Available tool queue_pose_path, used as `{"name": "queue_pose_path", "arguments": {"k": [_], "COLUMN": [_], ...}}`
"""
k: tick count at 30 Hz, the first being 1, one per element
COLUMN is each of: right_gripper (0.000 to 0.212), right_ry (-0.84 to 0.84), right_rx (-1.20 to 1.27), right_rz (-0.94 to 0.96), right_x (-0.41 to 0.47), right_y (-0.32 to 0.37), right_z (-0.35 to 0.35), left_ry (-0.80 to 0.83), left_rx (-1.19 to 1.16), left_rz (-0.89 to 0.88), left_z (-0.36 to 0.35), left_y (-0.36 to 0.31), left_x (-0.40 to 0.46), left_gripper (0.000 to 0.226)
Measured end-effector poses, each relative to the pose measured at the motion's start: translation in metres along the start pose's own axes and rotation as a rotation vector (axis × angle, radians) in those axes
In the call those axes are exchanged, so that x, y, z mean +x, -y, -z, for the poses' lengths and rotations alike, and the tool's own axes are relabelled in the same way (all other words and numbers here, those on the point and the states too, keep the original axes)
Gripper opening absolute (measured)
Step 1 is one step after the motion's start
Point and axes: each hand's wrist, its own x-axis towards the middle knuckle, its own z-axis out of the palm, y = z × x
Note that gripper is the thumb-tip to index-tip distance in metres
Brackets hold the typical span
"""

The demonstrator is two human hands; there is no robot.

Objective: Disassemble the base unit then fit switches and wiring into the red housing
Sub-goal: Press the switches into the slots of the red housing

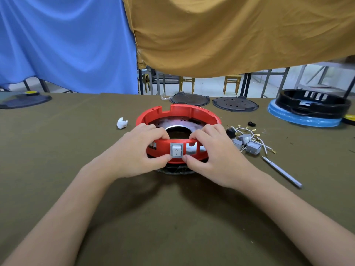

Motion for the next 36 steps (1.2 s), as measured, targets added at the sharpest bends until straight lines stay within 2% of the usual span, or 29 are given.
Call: {"name": "queue_pose_path", "arguments": {"k": [7,11,15,17,24,33,36], "right_gripper": [0.031,0.032,0.035,0.034,0.036,0.033,0.033], "right_ry": [-0.01,0.015,-0.01,-0.014,-0.004,-0.017,-0.016], "right_rx": [-0.08,-0.023,0.152,0.146,0.098,0.104,0.106], "right_rz": [-0.03,-0.026,-0.076,-0.096,-0.126,-0.114,-0.11], "right_x": [0.0025,0.0006,-0.0004,0.0013,0.0042,0.0016,0.0017], "right_y": [0.0066,0.0044,0.0055,0.0059,0.0085,0.0077,0.0072], "right_z": [-0.0017,0.0013,0.0024,0.0014,0.0003,-0.0011,-0.0017], "left_ry": [0.018,0.024,0.013,0.014,0.009,0.004,0.0], "left_rx": [0.055,0.028,-0.042,-0.048,-0.022,0.013,0.018], "left_rz": [0.046,0.062,0.087,0.101,0.099,0.075,0.073], "left_z": [0.0018,0.0013,0.001,0.0009,-0.0011,-0.0022,-0.0014], "left_y": [-0.0063,-0.0052,-0.0049,-0.0045,-0.0053,-0.0048,-0.0032], "left_x": [0.0007,0.0003,0.0002,0.0011,0.0022,0.0018,0.0024], "left_gripper": [0.038,0.034,0.043,0.046,0.042,0.053,0.048]}}
